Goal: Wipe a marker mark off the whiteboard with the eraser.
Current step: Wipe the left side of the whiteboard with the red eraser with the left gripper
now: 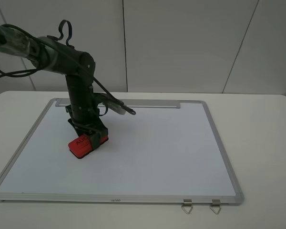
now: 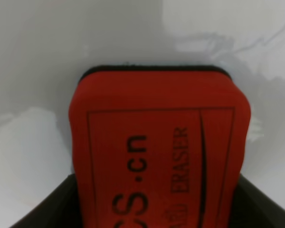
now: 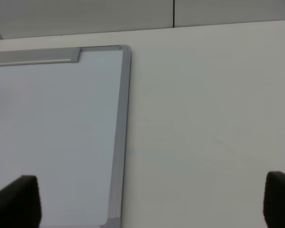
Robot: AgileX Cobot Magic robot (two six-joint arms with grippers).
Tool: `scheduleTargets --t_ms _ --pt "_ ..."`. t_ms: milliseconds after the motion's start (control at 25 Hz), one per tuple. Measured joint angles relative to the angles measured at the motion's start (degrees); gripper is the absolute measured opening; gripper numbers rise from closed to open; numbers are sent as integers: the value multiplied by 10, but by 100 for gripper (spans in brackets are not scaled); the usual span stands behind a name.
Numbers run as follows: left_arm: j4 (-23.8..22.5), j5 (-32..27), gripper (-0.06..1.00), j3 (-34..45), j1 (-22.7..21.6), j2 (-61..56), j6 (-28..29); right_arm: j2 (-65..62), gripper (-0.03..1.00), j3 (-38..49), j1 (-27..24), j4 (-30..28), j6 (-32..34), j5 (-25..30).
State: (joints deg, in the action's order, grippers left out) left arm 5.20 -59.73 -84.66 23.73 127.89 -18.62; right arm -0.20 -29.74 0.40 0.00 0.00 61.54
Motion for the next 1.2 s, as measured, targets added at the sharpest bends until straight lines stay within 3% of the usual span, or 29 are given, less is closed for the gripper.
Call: scheduleTargets --t_ms 400,880,1200 --pt "4 21 55 32 -28 -15 4 0 83 0 0 0 0 0" --pt "-63 23 55 -36 -77 8 13 0 83 0 0 0 0 0" --pt "-78 25 55 -48 -74 15 15 0 83 0 0 0 0 0"
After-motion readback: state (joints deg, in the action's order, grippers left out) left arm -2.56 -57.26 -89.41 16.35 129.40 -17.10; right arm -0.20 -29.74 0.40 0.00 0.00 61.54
